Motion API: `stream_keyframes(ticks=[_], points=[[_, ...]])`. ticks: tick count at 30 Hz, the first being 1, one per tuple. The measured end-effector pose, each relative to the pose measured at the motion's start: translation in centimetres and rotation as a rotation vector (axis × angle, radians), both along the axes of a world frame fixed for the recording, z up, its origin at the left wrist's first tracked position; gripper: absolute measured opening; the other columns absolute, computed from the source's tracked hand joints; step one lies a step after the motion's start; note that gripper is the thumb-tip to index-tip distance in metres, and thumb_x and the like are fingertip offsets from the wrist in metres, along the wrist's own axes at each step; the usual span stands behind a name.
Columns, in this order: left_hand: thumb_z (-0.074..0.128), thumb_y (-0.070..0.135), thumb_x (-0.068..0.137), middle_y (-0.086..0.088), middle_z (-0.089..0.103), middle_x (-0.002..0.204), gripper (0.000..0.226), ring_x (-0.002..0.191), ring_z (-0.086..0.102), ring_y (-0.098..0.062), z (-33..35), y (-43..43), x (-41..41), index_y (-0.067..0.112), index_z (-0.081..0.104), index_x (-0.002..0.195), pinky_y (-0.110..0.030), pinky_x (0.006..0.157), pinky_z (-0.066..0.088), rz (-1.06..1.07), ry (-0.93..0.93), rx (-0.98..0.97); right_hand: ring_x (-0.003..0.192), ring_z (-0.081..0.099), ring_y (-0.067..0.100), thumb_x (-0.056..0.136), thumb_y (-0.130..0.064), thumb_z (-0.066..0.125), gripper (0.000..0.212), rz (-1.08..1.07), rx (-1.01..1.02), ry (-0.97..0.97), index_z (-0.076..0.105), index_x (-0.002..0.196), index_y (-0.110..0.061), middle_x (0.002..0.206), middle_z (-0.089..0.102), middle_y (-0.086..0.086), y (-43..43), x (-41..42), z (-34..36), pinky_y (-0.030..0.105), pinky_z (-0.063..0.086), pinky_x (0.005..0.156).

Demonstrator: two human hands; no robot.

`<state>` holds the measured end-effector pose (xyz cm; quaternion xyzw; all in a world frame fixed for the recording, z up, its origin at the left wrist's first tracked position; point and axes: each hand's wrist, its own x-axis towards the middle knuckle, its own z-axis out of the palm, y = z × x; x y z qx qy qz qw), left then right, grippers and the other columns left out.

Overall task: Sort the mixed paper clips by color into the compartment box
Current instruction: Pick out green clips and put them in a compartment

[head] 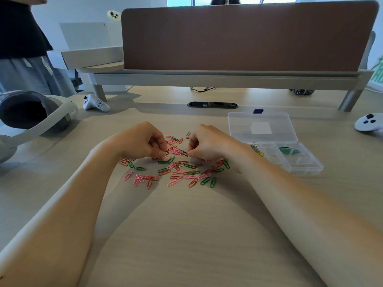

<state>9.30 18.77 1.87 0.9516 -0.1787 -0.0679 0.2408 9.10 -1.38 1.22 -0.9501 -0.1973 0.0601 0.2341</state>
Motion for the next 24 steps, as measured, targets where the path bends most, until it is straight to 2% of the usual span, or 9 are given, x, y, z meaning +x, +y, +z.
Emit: stream_keyframes(ticks=[2,5,10,13,18,21,24], points=[[0.077,0.011,0.078,0.003,0.073,0.077,0.013,0.072,0.067,-0.008,-0.03,-0.02,0.00,0.019,0.073,0.087,-0.019,0.075,0.052,-0.006,0.021,0.030,0.074,0.061,0.008,0.082,-0.006,0.064,0.015,0.003,-0.038,0.004,0.071,0.073,-0.017,0.072,0.062,-0.011,-0.06,-0.05,-0.07,0.023,0.047,0.057],[0.078,0.013,0.077,0.005,0.073,0.078,0.016,0.074,0.067,-0.006,-0.50,-0.34,0.10,0.022,0.075,0.089,-0.020,0.078,0.051,-0.007,0.012,0.151,0.081,0.066,0.017,0.081,-0.007,0.063,0.014,0.014,-0.105,-0.019,0.073,0.074,-0.014,0.080,0.070,0.000,0.11,-0.01,-0.39,0.032,0.057,0.068],[0.077,0.020,0.078,0.006,0.069,0.080,0.011,0.069,0.058,-0.004,-0.68,-0.42,-0.04,0.024,0.073,0.088,-0.016,0.066,0.045,0.003,-0.033,0.233,0.088,0.063,0.016,0.086,-0.017,0.066,0.006,0.033,-0.125,-0.039,0.071,0.084,-0.020,0.089,0.066,-0.002,0.33,-0.03,-0.39,0.028,0.049,0.070],[0.076,0.020,0.079,0.006,0.067,0.080,0.008,0.072,0.058,-0.008,-0.68,-0.49,-0.17,0.025,0.069,0.081,-0.019,0.064,0.044,-0.010,-0.043,0.257,0.088,0.062,0.015,0.087,-0.025,0.068,0.008,0.044,-0.103,-0.051,0.072,0.094,-0.020,0.088,0.063,-0.005,0.38,-0.19,-0.39,0.026,0.046,0.071],[0.073,0.018,0.081,0.009,0.064,0.075,0.005,0.070,0.055,-0.004,-0.46,-0.50,-0.24,0.019,0.068,0.081,-0.020,0.063,0.041,-0.017,-0.083,0.207,0.088,0.061,0.015,0.087,-0.021,0.068,0.002,0.067,-0.117,-0.058,0.070,0.086,-0.020,0.091,0.065,-0.003,0.64,-0.35,-0.42,0.026,0.046,0.071],[0.074,0.014,0.081,0.002,0.069,0.077,0.009,0.070,0.060,-0.009,-0.38,-0.35,-0.13,0.021,0.069,0.080,-0.022,0.069,0.048,0.005,-0.070,0.118,0.084,0.061,0.015,0.087,-0.016,0.067,0.006,0.058,-0.114,-0.048,0.069,0.082,-0.018,0.089,0.066,-0.001,0.74,-0.42,-0.46,0.023,0.045,0.065],[0.074,0.007,0.080,0.001,0.072,0.078,0.014,0.069,0.065,-0.006,-0.33,-0.21,-0.10,0.020,0.071,0.085,-0.021,0.073,0.052,0.019,-0.030,0.018,0.082,0.062,0.015,0.085,-0.012,0.066,0.007,0.049,-0.101,-0.047,0.070,0.081,-0.015,0.086,0.067,-0.001,0.67,-0.42,-0.46,0.022,0.046,0.061]])
